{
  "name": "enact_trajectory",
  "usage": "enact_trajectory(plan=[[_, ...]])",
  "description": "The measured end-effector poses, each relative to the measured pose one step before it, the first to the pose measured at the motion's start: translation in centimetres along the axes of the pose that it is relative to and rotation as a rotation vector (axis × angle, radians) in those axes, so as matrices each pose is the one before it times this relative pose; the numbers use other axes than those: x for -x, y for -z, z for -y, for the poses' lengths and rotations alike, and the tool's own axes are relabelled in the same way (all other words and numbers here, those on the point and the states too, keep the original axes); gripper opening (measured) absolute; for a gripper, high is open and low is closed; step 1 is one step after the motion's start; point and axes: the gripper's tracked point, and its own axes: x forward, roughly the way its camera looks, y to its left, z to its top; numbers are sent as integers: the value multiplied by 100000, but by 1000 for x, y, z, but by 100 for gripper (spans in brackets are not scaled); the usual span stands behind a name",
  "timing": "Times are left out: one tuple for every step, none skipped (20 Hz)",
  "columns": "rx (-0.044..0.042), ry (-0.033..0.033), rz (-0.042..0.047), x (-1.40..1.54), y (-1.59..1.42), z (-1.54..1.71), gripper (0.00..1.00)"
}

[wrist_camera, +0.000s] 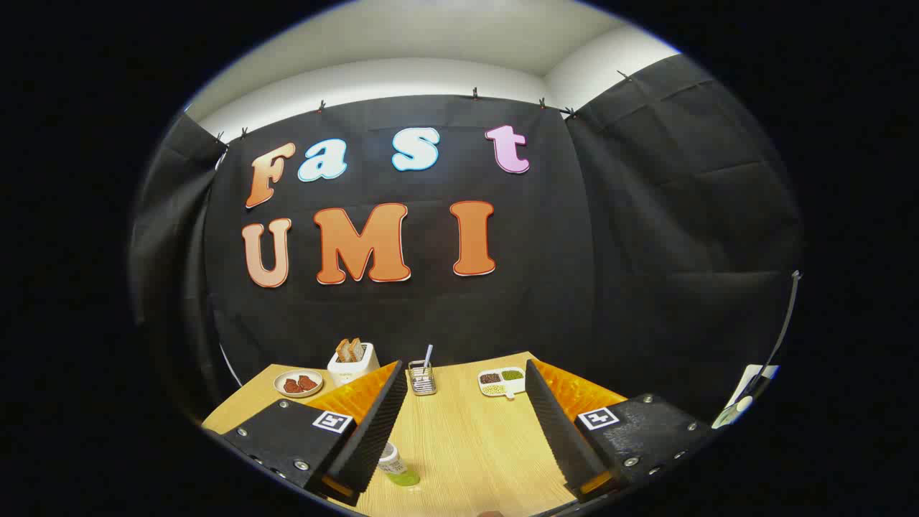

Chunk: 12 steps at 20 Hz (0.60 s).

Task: Take the bottle from table, then pour the juice into the cup, finally place the bottle on the coaster

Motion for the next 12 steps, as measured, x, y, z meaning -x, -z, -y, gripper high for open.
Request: enact_trajectory(plan=[[236, -86, -322, -182, -63, -76, 98], [382, -488, -184, 85, 81, -209, 98], [412, 136, 335, 234, -55, -70, 98], [197, 640, 872, 65, -154, 133, 98], [-24, 488, 1143, 120, -186, -26, 98], [-216, -10, 870, 16, -114, -300, 98], [-208, -514, -283, -78, 148, -291, 98], [39, -1006, -809, 21, 280, -488, 98], [444, -673, -258, 58, 78, -365, 98], [558, 61, 288, 112, -104, 17, 98], [458, 110, 363, 68, -61, 23, 98], [361, -91, 128, 63, -18, -162, 98]])
